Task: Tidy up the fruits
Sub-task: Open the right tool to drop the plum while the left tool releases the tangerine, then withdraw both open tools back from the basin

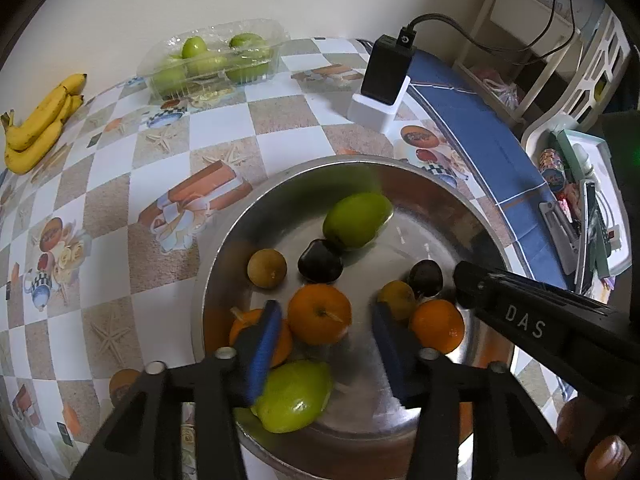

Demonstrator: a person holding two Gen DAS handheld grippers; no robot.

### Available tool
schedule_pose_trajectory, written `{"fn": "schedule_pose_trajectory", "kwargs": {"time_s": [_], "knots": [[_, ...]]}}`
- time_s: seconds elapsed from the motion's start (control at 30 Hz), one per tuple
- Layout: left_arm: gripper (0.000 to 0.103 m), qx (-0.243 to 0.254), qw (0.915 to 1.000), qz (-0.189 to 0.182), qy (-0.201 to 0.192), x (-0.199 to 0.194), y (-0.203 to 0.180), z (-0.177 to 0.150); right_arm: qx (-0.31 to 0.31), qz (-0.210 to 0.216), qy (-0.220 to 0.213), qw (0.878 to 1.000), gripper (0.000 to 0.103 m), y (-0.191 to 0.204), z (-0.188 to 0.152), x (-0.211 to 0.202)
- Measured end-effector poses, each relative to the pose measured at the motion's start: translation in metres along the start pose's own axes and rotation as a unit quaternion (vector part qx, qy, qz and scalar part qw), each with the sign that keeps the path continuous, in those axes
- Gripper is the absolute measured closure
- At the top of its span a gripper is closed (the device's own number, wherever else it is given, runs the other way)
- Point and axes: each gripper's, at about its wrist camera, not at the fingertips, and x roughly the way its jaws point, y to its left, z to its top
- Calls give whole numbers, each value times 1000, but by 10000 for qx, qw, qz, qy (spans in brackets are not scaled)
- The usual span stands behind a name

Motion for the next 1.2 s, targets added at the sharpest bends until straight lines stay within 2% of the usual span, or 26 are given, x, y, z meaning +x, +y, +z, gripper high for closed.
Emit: {"fn": "schedule_pose_trajectory", "kwargs": {"time_s": [0.37,0.53,0.63,0.67,0.7,0.73,0.8,0.97,1.07,1.13,1.2], "knots": [[47,-74,9998,49,-155,-17,7,4,-86,-7,-223,9997,57,5,0,-18],[47,-391,9989,216,-156,-20,26,5,-213,32,-222,9995,57,12,-1,-19],[41,-667,9965,483,-148,-21,43,5,-254,95,-203,9994,56,15,-1,-17],[37,-750,9954,573,-138,-21,49,4,-282,111,-200,9993,43,17,-1,-17],[32,-822,9942,687,-128,-21,53,4,-310,124,-205,9992,26,18,-2,-17],[30,-871,9926,833,-126,-21,58,3,-323,132,-214,9992,22,19,-2,-17],[23,-942,9895,1086,-133,-21,67,1,-361,163,-226,9990,22,22,-2,-17],[9,-1217,9848,1234,-99,-19,86,-2,-466,129,-237,9986,22,26,-4,-17],[8,-1232,9831,1349,-121,-17,91,-2,-494,117,-231,9984,20,27,-4,-16],[8,-1244,9817,1431,-149,-18,94,-3,-519,94,-229,9983,11,28,-4,-15],[8,-1217,9802,1552,-198,-18,97,-2,-570,98,-245,9980,9,30,-5,-15]]}}
